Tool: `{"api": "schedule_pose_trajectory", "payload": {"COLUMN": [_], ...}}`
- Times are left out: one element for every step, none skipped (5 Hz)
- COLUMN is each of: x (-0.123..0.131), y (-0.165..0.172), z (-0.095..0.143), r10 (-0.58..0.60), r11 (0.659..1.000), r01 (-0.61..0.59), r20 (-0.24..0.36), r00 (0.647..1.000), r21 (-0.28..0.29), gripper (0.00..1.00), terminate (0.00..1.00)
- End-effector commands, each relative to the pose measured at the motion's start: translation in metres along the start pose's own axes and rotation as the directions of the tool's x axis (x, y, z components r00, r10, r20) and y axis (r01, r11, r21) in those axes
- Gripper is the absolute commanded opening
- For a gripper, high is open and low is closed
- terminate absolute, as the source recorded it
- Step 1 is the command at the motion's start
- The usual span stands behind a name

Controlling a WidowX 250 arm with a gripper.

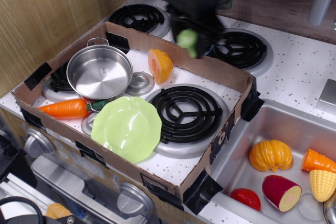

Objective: Put broccoli in pot

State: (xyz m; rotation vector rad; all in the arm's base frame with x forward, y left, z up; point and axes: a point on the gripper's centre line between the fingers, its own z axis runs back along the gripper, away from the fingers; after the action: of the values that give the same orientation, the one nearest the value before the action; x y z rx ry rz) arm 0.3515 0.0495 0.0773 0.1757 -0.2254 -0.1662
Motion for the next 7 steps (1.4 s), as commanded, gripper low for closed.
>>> {"api": "schedule_pose_trajectory", "payload": {"x": [-0.029, -0.046, -0.062, -0.074, -0.079, -0.067, -0.044], "y": [0.038, 0.052, 0.058, 0.062, 0.071, 0.073, 0.07], "z": [0.014, 0.006, -0.001, -0.001, -0.001, 0.005, 0.009], "r10": [0.084, 0.079, 0.066, 0.054, 0.026, -0.071, -0.11], "r11": [0.996, 0.996, 0.993, 0.989, 0.99, 0.987, 0.977], "r01": [-0.086, -0.082, -0.078, -0.075, -0.046, 0.055, 0.094], "r20": [0.048, 0.075, 0.131, 0.158, 0.146, 0.101, 0.072], "r00": [0.995, 0.994, 0.989, 0.986, 0.989, 0.992, 0.991], "r21": [0.033, 0.039, 0.087, 0.129, 0.136, 0.152, 0.193], "gripper": [0.0, 0.0, 0.0, 0.0, 0.0, 1.0, 1.0], "terminate": [0.0, 0.0, 0.0, 0.0, 0.0, 0.0, 0.0]}}
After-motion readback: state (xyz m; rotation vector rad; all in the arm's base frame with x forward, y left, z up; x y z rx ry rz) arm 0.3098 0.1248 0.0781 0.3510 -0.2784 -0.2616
